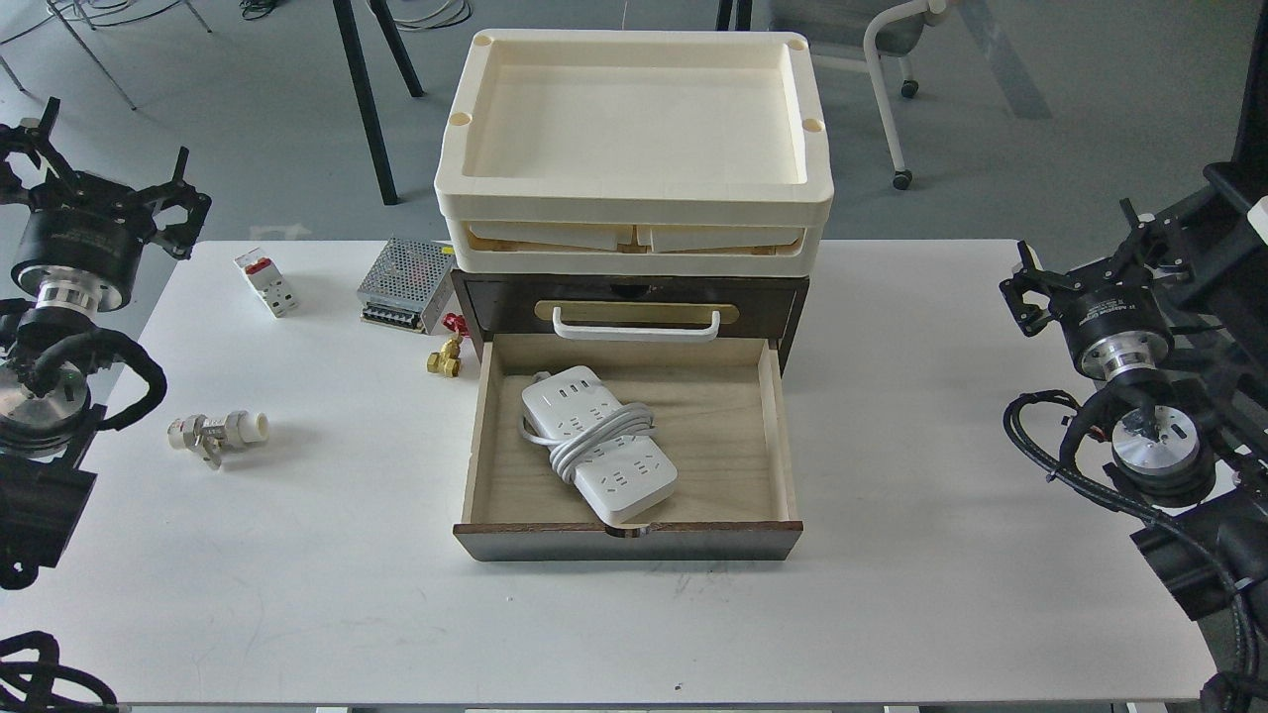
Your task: Put charging cable into cabinet
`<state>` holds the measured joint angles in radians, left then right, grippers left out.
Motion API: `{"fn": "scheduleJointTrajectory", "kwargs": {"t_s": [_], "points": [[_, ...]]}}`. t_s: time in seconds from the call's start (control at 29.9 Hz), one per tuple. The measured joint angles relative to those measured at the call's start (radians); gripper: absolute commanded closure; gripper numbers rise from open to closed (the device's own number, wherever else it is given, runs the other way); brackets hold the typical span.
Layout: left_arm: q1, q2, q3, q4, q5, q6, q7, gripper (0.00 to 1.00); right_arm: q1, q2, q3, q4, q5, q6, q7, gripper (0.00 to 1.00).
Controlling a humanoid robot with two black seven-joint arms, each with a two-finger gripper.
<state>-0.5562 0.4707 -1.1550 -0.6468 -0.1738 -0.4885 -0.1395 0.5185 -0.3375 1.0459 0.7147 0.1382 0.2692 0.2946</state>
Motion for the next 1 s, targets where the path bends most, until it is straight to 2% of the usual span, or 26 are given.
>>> {"fn": "scheduleJointTrajectory", "kwargs": {"t_s": [0.23,1.0], "points": [[0.028,-0.033,0.015,0.001,0.002,0.0,-0.028,0.0,0.004,-0.001,-0.007,0.002,-0.001,0.005,0.001,0.0],[0.028,-0.026,0.024,-0.001,0.009,0.0,-0.025,0.0,-0.006,-0.002,0.022,0.005,0.001,0.012,0.01,0.0]]}}
